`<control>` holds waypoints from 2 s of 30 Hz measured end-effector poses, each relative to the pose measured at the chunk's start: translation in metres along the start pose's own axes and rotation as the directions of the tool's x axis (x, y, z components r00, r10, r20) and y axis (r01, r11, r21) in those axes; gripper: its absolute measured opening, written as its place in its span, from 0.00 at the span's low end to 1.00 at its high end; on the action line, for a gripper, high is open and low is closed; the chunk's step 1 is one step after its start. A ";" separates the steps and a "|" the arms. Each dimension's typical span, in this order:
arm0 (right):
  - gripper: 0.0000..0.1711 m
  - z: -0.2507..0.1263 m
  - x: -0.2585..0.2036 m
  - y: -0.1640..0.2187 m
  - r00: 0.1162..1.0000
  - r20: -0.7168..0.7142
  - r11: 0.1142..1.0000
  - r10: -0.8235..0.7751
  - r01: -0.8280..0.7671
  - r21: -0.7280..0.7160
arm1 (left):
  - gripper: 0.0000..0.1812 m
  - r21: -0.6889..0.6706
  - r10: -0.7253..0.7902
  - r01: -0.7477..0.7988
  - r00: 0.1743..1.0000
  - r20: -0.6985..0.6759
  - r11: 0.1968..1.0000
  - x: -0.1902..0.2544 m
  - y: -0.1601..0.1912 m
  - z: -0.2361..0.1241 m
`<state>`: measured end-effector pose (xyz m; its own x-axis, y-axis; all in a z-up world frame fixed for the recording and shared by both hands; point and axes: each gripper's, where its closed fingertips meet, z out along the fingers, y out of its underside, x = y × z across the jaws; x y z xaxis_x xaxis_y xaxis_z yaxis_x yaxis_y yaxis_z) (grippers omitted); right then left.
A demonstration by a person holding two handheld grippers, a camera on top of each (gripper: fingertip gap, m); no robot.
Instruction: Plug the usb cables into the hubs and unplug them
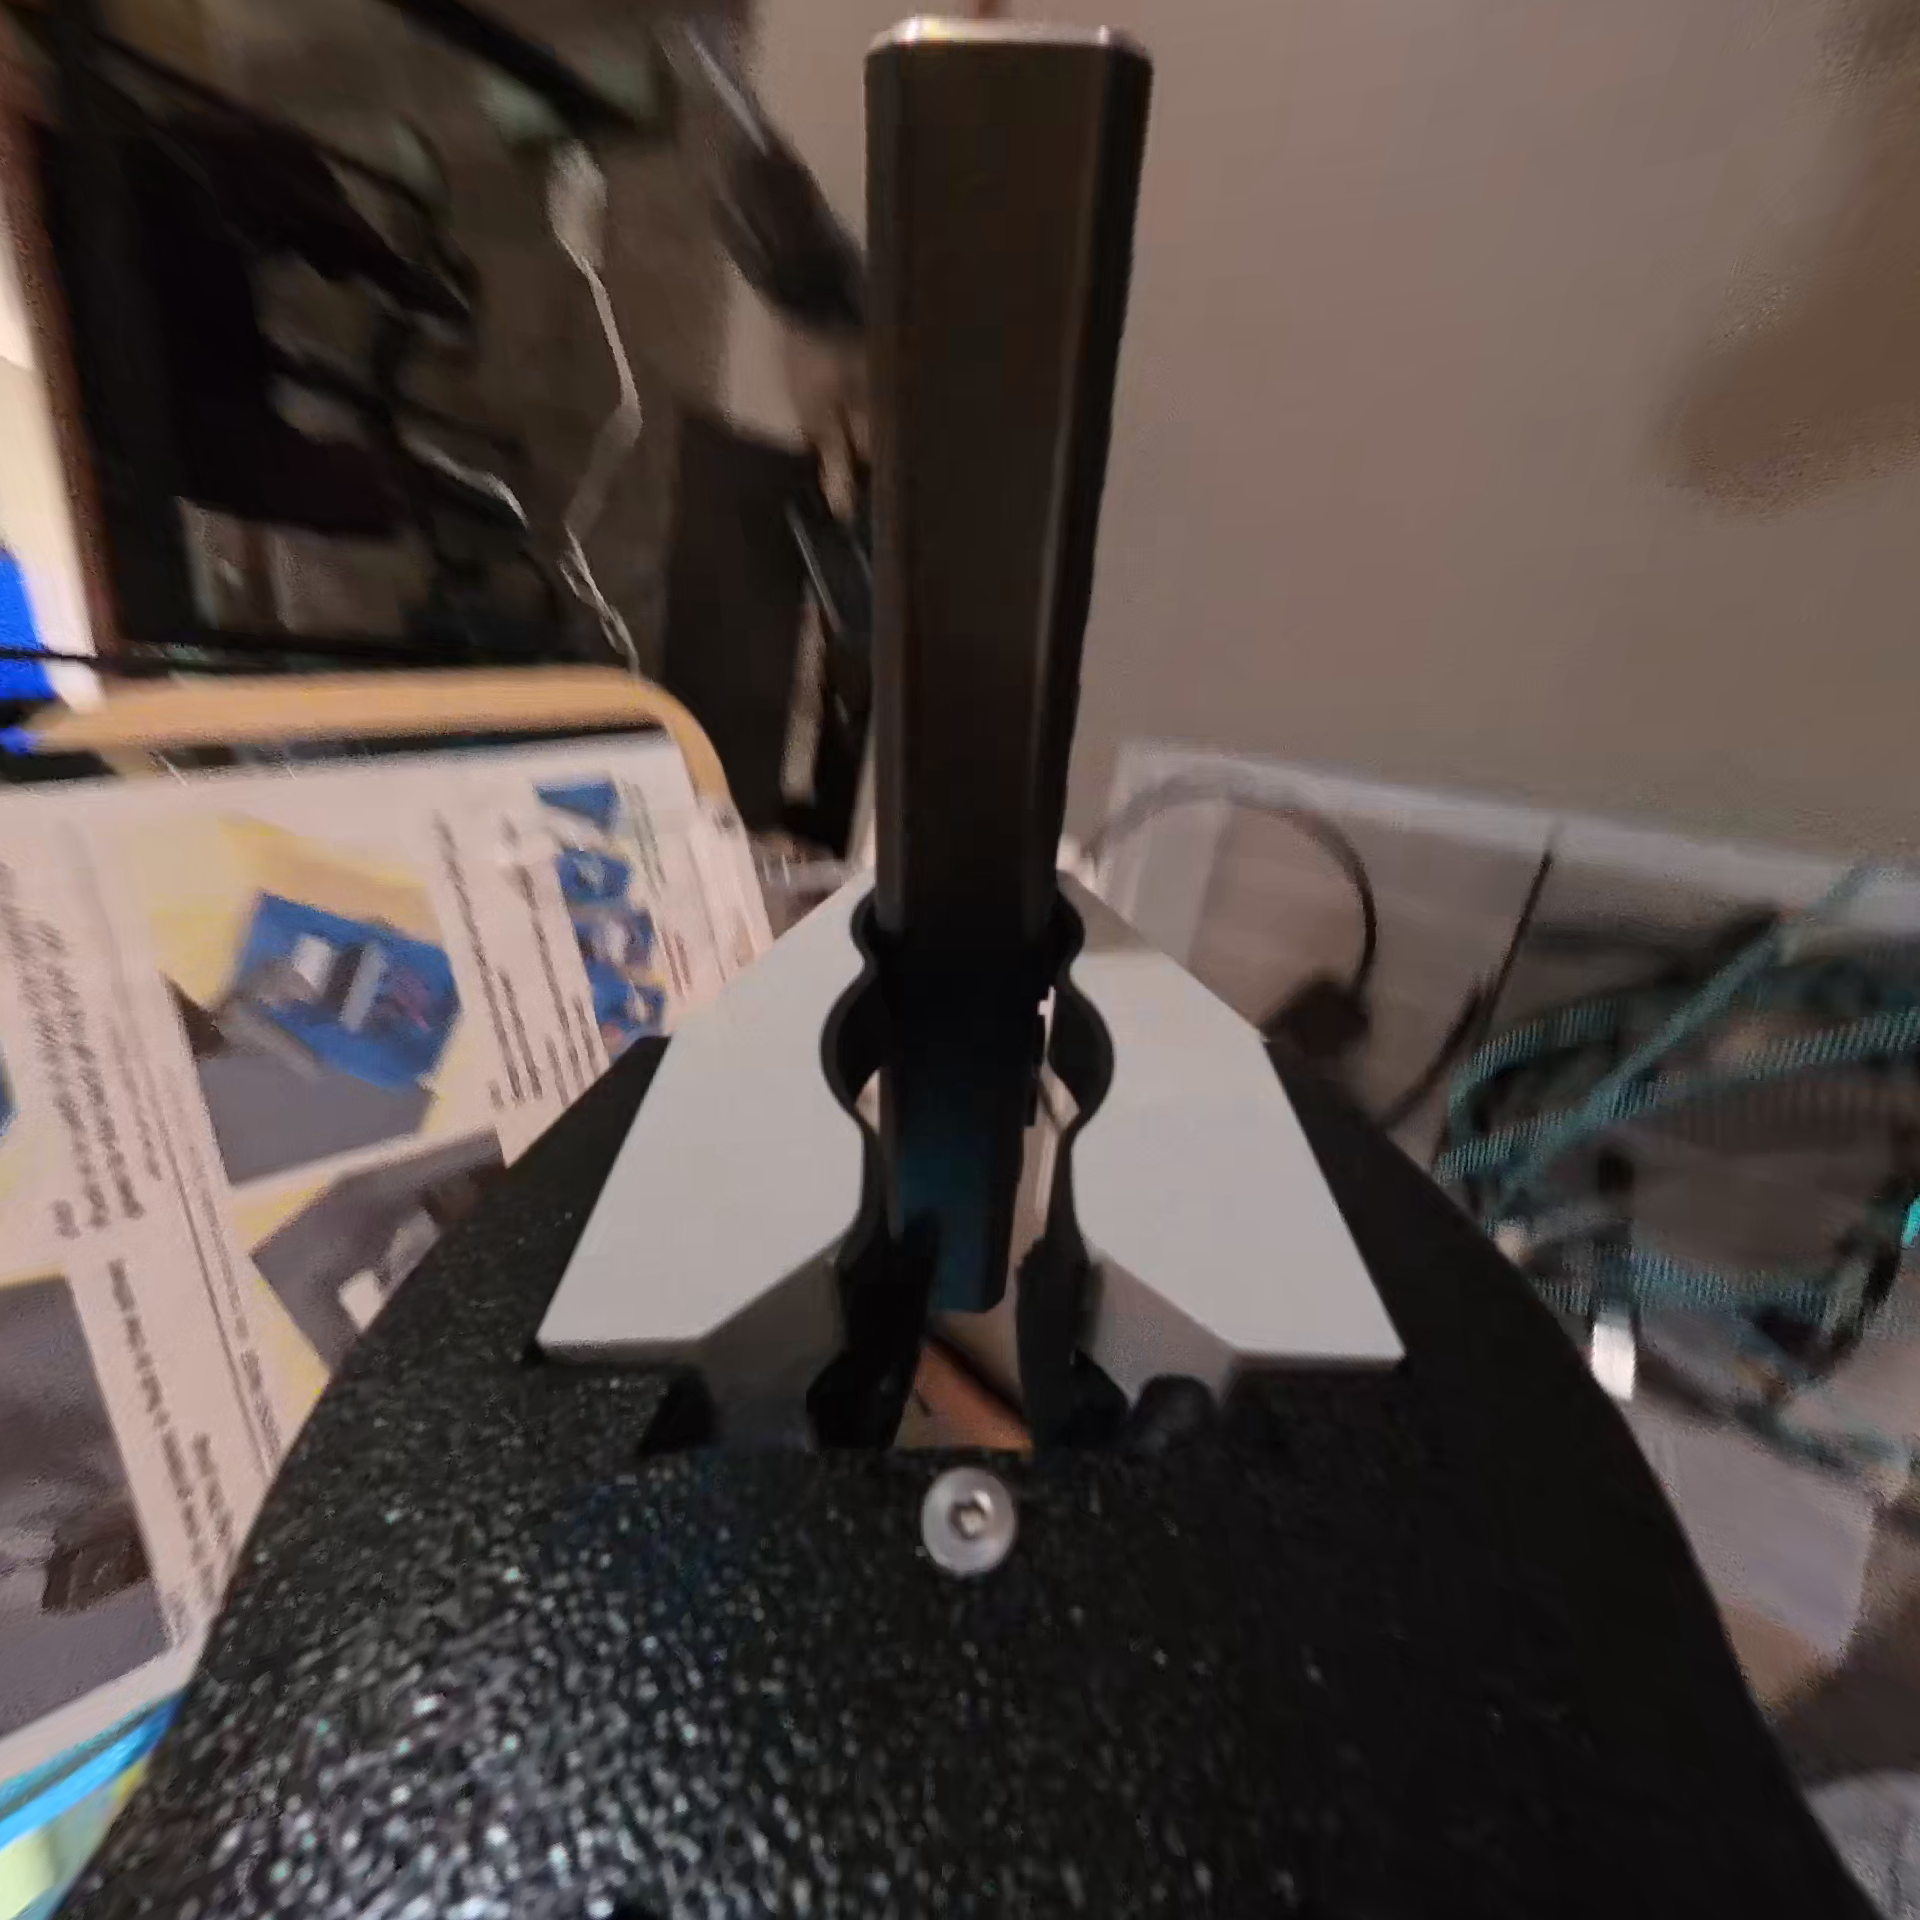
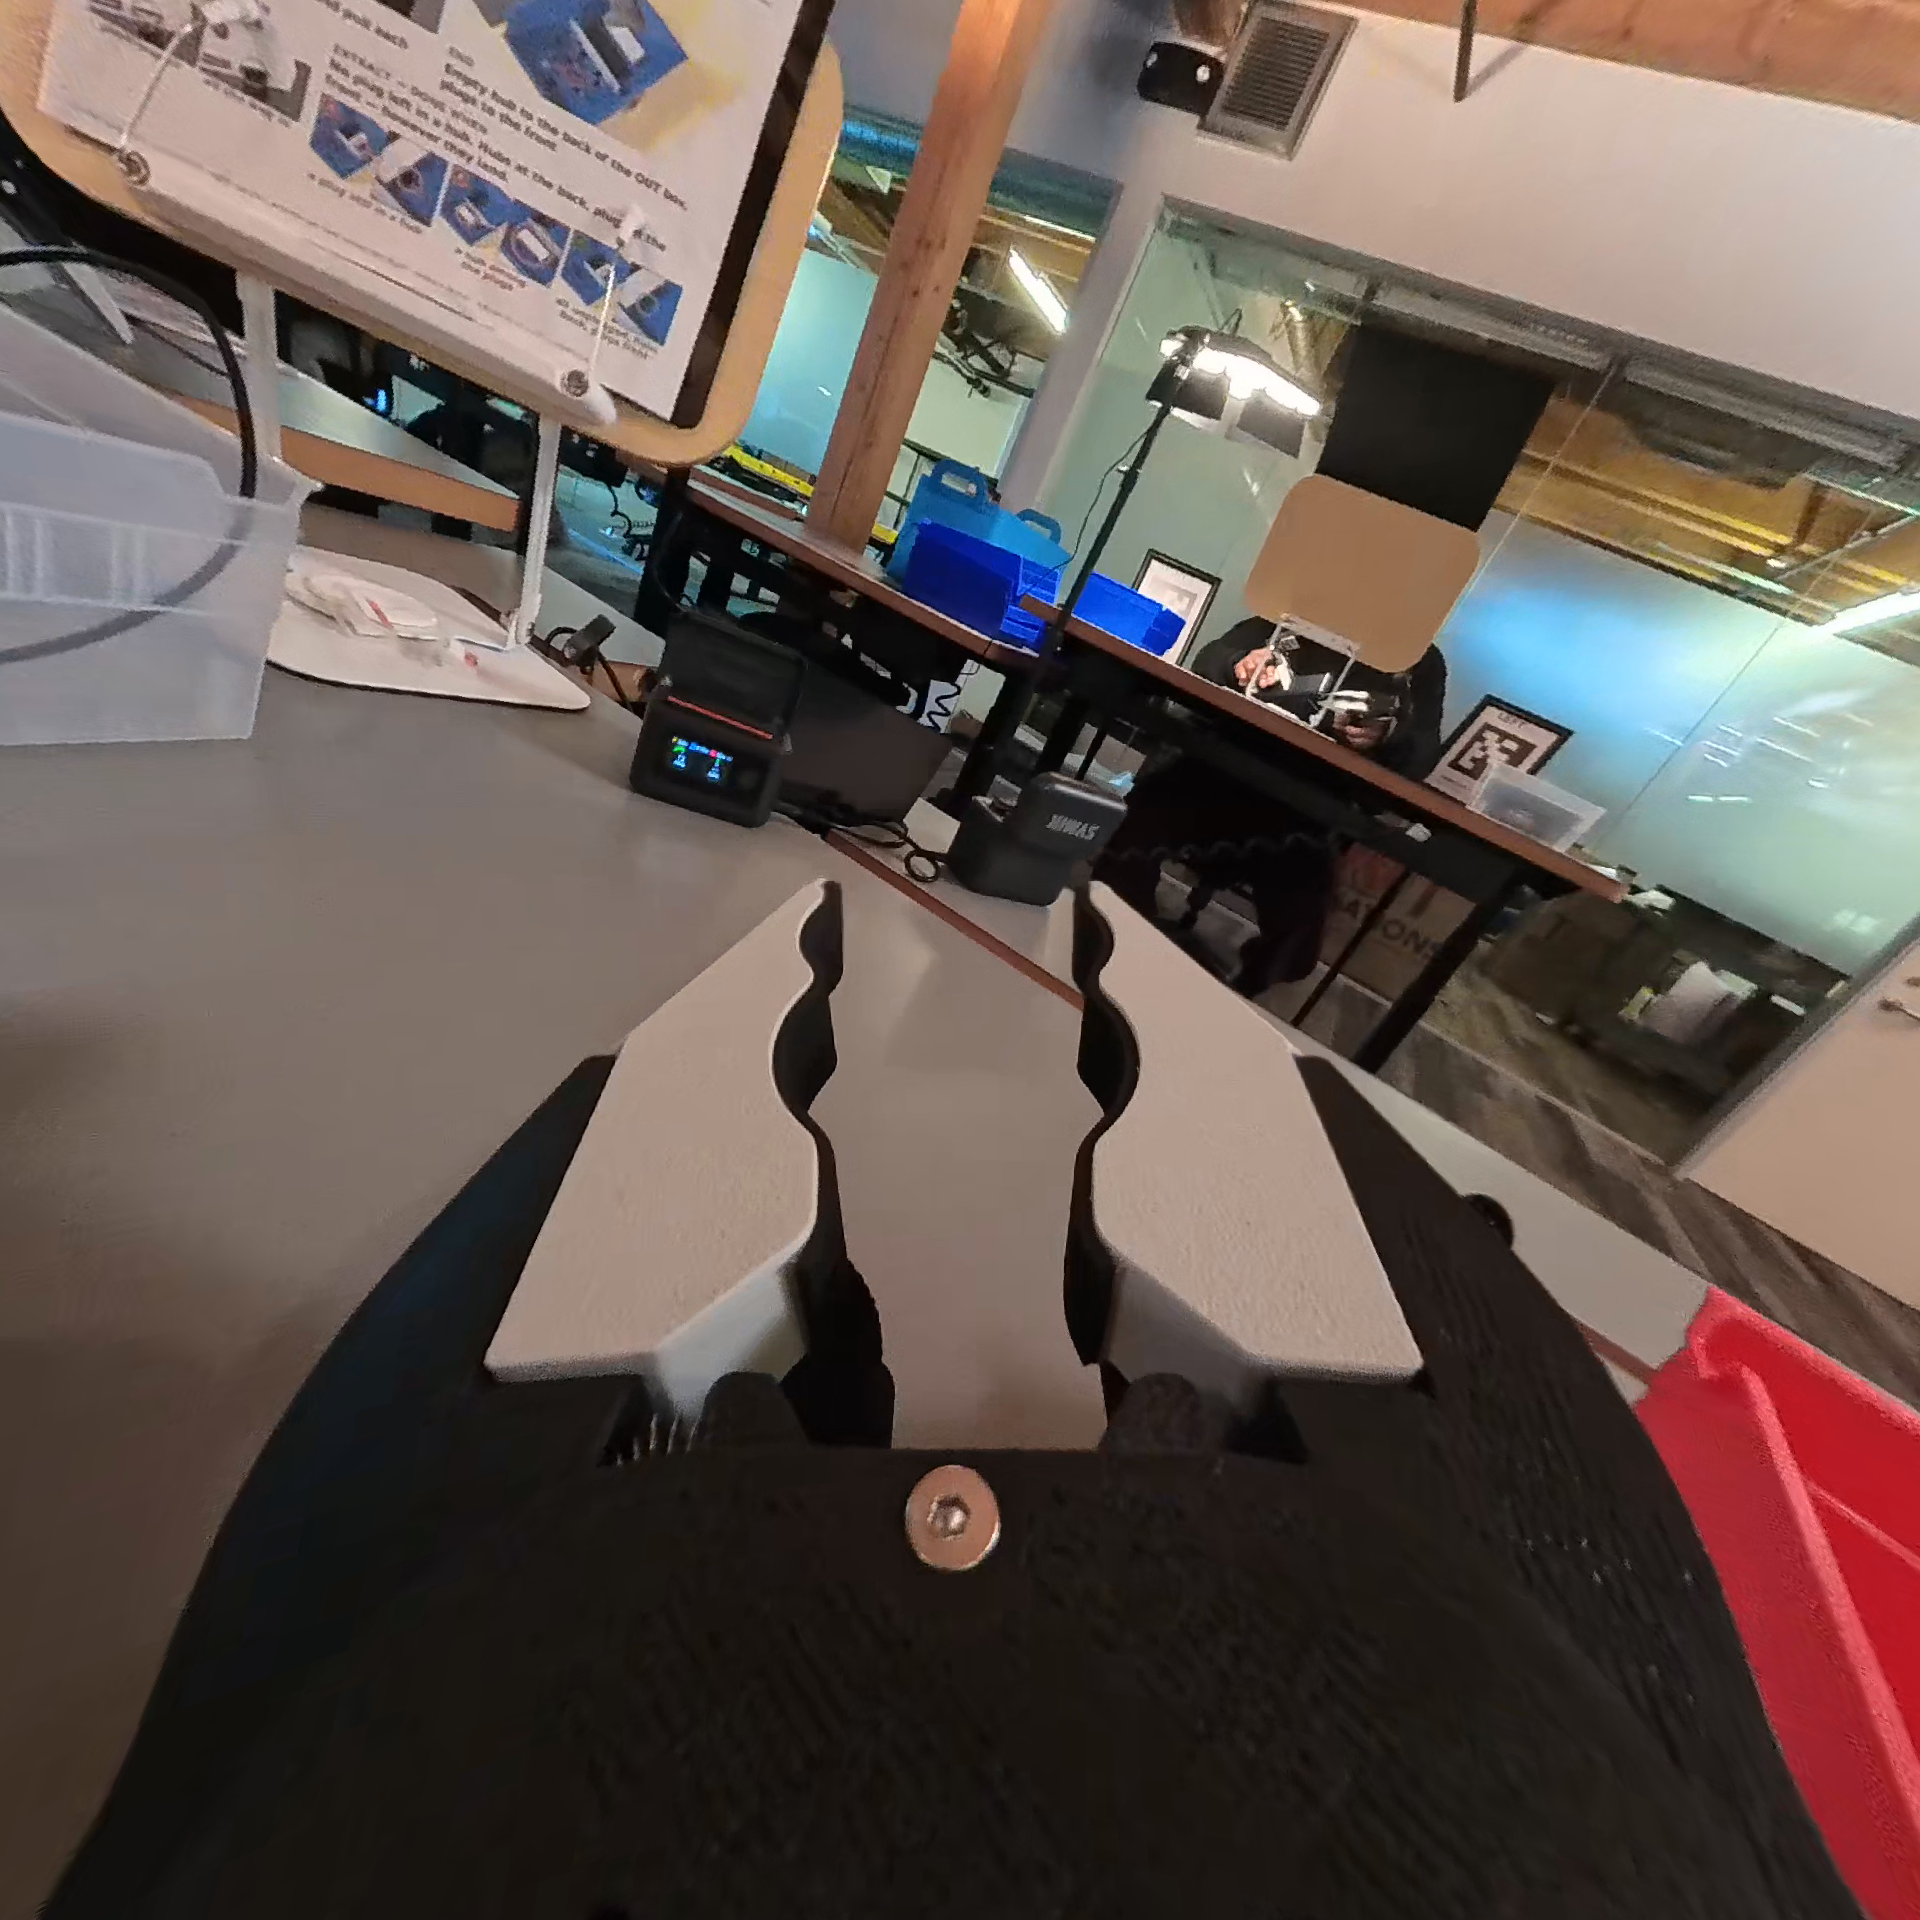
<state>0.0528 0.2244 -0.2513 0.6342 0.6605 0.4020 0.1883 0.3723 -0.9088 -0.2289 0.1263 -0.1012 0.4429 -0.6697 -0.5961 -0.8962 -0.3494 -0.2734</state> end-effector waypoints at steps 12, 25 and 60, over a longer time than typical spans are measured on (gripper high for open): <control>0.23 -0.019 0.049 0.009 0.966 -0.163 0.979 0.201 -0.193 0.064 | 0.14 0.119 -0.467 0.692 0.593 -0.656 0.712 0.083 -0.183 0.101; 0.23 -0.017 0.051 0.016 0.962 -0.144 0.973 0.232 -0.229 0.041 | 0.14 -0.455 -0.712 0.755 0.023 -0.702 0.473 0.176 -0.193 0.260; 0.21 -0.007 0.026 0.026 0.969 -0.031 0.969 0.244 -0.245 -0.031 | 0.37 -0.202 -0.944 0.922 0.329 -0.036 0.330 0.183 0.154 0.029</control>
<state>0.0796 0.2463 -0.2652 0.6838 0.7110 0.1641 0.0502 0.1786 -0.9826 -0.2864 -0.0312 -0.2743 0.9924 0.0857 0.0886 0.1182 -0.8651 -0.4874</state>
